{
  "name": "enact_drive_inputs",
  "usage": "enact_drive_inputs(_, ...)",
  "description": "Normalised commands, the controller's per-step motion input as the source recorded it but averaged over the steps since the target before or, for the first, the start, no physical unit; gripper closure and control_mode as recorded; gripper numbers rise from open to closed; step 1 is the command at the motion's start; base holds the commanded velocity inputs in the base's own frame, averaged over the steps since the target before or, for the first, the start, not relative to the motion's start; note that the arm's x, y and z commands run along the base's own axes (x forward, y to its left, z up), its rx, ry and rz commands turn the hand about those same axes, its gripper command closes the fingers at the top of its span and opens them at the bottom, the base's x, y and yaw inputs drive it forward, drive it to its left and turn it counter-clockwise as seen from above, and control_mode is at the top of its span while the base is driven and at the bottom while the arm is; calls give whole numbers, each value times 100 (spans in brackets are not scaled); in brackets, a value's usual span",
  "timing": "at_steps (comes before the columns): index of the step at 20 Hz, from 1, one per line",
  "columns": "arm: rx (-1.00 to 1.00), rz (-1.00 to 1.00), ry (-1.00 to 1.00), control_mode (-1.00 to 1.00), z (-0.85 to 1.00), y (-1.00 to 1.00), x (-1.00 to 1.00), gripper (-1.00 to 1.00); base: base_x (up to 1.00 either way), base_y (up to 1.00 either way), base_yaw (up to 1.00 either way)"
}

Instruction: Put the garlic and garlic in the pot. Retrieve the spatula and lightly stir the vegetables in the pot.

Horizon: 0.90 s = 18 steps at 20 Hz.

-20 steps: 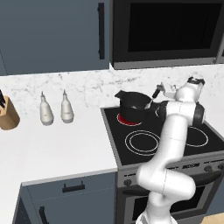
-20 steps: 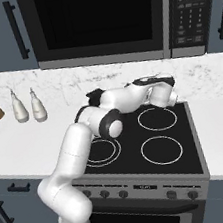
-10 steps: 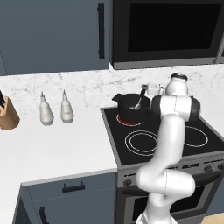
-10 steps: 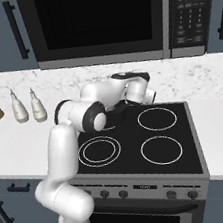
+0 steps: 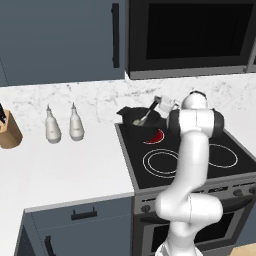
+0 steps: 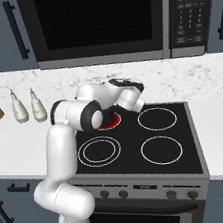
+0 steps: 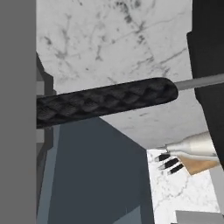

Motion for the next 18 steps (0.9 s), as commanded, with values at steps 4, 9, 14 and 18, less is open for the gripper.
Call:
enact_drive_inputs(4, -7, 0, -15, -100, 0, -30, 11, 100, 0, 0, 0)
enact_drive_inputs(9, -34, 0, 0, -100, 0, -79, 0, 100, 0, 0, 0)
enact_drive_inputs(14, -50, 0, 0, -100, 2, -51, 1, 100, 0, 0, 0)
enact_drive_inputs(18, -44, 0, 0, -100, 21, -22, 2, 100, 0, 0, 0)
